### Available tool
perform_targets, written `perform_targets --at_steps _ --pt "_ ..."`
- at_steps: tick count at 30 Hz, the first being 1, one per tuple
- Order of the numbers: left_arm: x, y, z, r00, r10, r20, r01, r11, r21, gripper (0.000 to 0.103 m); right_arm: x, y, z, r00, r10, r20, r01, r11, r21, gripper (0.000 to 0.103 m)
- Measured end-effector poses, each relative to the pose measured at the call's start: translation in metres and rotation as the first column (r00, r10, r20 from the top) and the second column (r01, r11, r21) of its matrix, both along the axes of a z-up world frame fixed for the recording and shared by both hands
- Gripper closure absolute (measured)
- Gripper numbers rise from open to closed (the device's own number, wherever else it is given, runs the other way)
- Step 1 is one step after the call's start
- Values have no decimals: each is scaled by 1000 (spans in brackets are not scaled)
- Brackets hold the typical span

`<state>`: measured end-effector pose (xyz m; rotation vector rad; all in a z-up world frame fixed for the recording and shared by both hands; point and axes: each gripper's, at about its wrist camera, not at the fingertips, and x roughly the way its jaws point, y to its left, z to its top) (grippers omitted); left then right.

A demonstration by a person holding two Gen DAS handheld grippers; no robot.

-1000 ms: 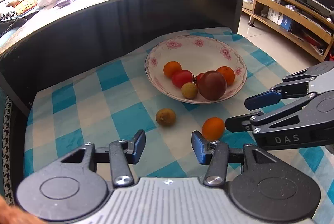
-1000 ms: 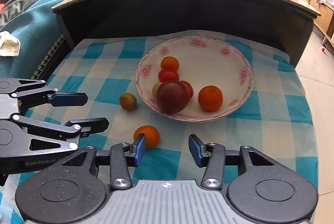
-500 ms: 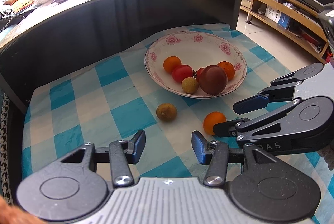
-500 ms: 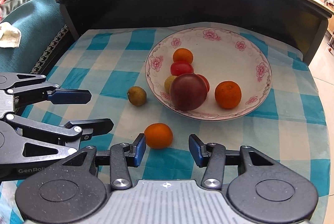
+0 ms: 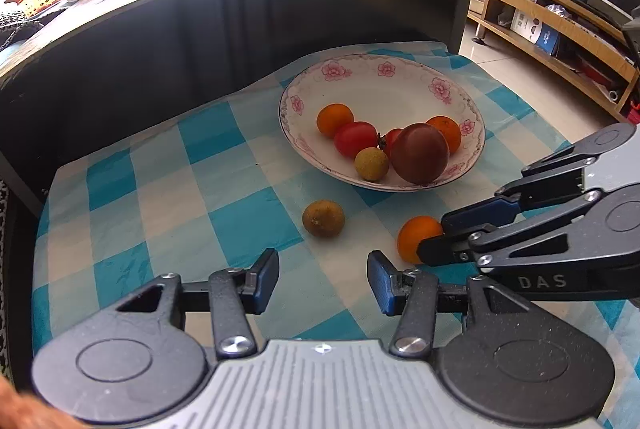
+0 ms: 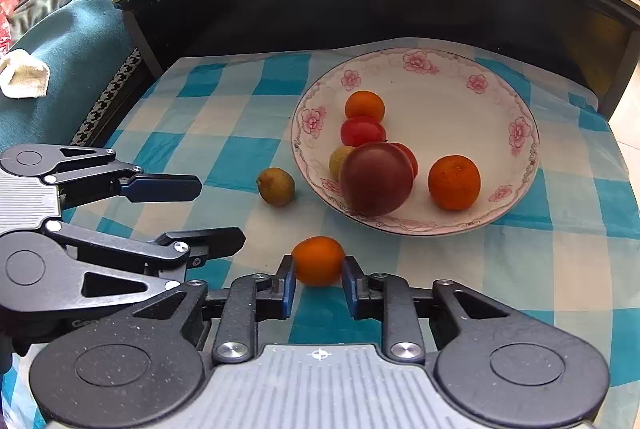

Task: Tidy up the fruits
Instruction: 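Grasp a mandarin on the cloth with the right tool while the left tool approaches the brown fruit, then grasp the small brown fruit with the left tool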

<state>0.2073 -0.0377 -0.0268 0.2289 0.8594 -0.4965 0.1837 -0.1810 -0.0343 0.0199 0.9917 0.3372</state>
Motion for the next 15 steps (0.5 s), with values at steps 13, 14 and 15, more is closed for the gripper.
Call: perform_targets --at_steps 13,14,15 --pt "21 -19 -14 1000 20 14 -20 1000 -5 46 -4 -15 6 1000 -6 -4 6 1000 21 87" --pt "23 -21 -16 1000 21 15 -21 1000 -2 46 -4 -15 6 1000 -5 -3 5 1000 22 87" --pt "24 -22 -17 1000 22 16 -22 1000 -1 46 -4 -15 6 1000 -7 -2 7 1000 21 87"
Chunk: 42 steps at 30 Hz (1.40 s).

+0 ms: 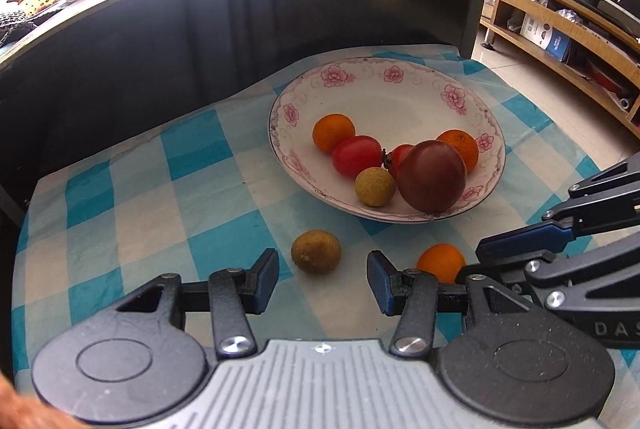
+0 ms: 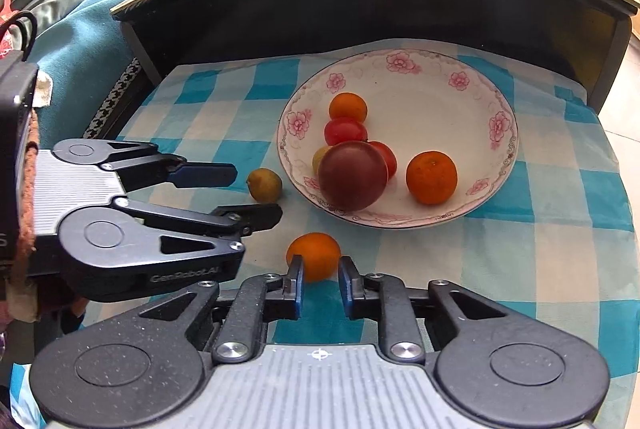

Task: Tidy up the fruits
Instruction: 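Grasp the small brown fruit with the left tool, then carry the brown fruit and the mandarin over the plate with both tools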

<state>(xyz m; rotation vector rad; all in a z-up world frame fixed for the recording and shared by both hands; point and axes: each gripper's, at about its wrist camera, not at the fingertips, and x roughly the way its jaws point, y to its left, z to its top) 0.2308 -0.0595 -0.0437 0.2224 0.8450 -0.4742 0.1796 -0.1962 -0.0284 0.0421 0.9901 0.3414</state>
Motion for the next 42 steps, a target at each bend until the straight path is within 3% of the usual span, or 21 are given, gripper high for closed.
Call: perform_targets --at_steps 3,9,13,29,42 --pt "2 -3 -3 1000 2 10 -2 1000 0 48 -1 -2 0 1000 1 1 -1 1000 -5 86" --pt "6 -1 -8 1000 20 -17 -20 1000 -5 66 -1 -5 -1 1000 -3 -6 3 1000 -1 79" --pt "7 3 -8 999 37 -36 -38 999 -31 66 0 -3 -1 1000 3 -5 -3 1000 -1 79" --pt "-37 29 10 997 37 -68 -35 999 29 66 6 14 -6 999 33 -9 -33 999 2 71" --pt "-36 35 -4 995 46 -92 -43 998 40 66 14 35 -16 998 63 -2 -63 998 -1 71"
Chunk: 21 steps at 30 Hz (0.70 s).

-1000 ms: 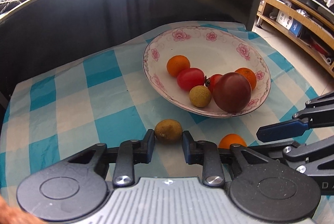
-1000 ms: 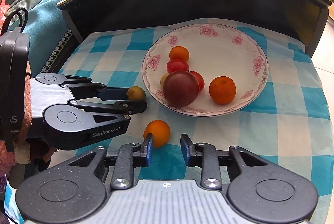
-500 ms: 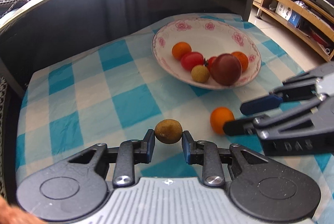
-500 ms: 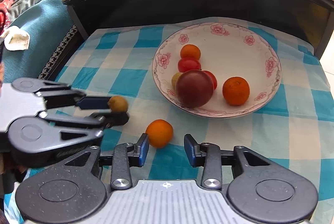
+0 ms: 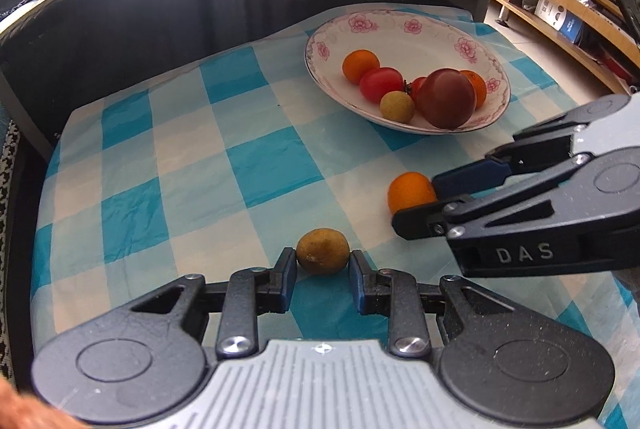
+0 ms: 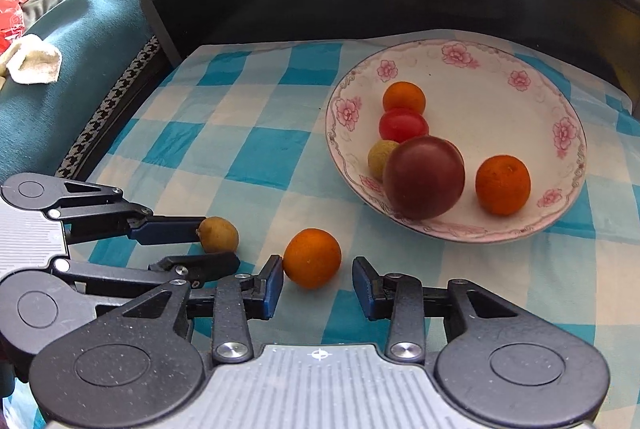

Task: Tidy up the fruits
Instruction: 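Carry the brown fruit and the mandarin over the plate with both tools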

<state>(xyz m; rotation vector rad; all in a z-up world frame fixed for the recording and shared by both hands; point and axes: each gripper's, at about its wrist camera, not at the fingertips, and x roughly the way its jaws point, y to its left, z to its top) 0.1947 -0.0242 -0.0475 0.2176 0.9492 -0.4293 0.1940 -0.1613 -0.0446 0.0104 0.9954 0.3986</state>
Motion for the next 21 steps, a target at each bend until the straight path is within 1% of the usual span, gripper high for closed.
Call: perform_targets --at_steps 9,11,13,15,19,21 --pt "1 2 0 1000 -3 -3 3 1000 -9 66 3 6 -1 1000 0 17 0 1000 -10 71" --pt "1 2 0 1000 -4 -1 4 1000 -8 66 2 7 0 1000 5 25 -4 1000 -20 72" --pt "1 2 0 1000 -7 0 7 1000 -6 66 1 8 0 1000 13 25 -12 1000 -24 77" --pt "2 1 0 1000 -8 3 8 1000 -1 66 -2 9 2 999 17 31 -16 999 -44 77" --pt "2 -1 6 1000 -8 13 8 1000 -17 66 -3 5 4 1000 3 31 -1 998 -61 77" --pt "4 -1 11 1000 -3 22 4 999 -34 66 -4 0 7 999 -8 33 10 999 -53 77"
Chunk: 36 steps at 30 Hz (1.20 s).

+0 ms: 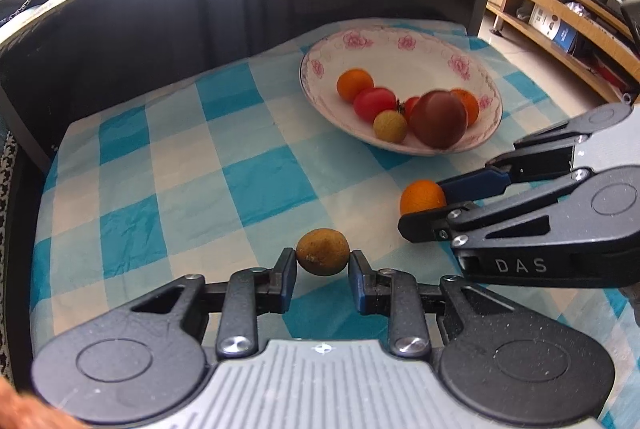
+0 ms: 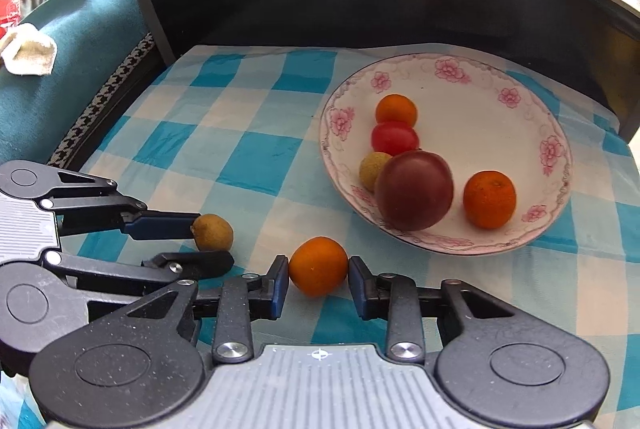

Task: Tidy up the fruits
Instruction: 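Carry the brown fruit and the mandarin over the plate with both tools, then open both tools to release the brown fruit and mandarin into the plate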

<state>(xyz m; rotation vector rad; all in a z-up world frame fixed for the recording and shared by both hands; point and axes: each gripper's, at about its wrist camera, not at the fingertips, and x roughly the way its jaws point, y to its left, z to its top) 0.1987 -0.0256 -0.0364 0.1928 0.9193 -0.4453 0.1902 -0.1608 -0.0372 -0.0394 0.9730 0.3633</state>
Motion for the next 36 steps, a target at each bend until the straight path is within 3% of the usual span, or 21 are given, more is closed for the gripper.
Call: perform_targets --at_steps 19,36 --pt "19 -37 34 996 9 94 -3 998 -64 66 0 -40 36 989 -117 90 113 993 42 76" --pt "46 -58 28 993 16 119 -8 997 -74 67 23 -60 31 977 -180 113 177 984 34 76"
